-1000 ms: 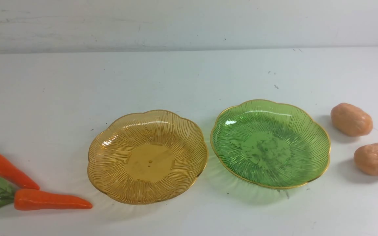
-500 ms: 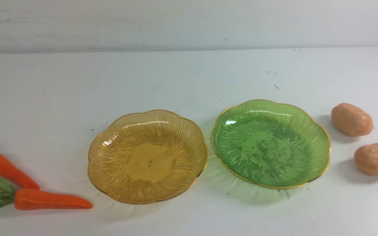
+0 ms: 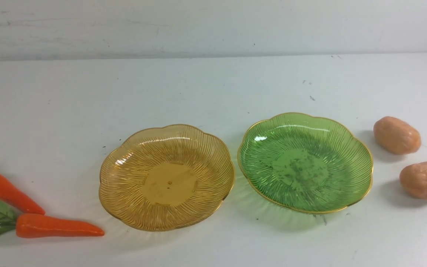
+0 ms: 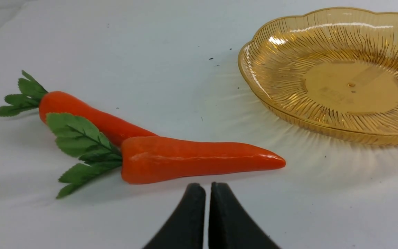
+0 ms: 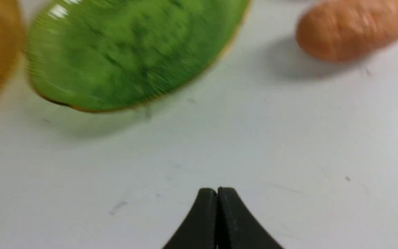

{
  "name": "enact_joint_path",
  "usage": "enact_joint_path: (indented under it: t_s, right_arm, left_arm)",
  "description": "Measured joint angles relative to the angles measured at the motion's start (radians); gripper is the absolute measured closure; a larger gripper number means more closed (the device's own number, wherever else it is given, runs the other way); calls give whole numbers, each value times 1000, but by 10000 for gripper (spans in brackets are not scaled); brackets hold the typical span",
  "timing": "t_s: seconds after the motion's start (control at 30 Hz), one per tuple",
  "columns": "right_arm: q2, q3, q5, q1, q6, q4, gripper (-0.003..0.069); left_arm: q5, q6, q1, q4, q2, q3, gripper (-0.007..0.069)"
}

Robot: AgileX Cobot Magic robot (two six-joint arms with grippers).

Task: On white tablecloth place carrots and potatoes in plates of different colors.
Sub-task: 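Put the potato onto the plate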

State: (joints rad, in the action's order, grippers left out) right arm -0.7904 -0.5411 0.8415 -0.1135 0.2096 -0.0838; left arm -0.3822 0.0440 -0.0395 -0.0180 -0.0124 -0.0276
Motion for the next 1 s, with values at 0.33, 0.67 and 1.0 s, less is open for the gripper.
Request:
enact_joint_path:
  t_s: [0.33,0.67,1.0]
  right_arm:
    - [-659,-398,-20,0,485,390,647]
    - [-1020,-859,301,72,553,387,450]
    - [-1054,-901,379,129,582,314,159]
  left_arm:
    - [0,0,0,0,0,0,617]
    - [0,0,0,0,0,0,617]
    - [0,0,0,0,0,0,617]
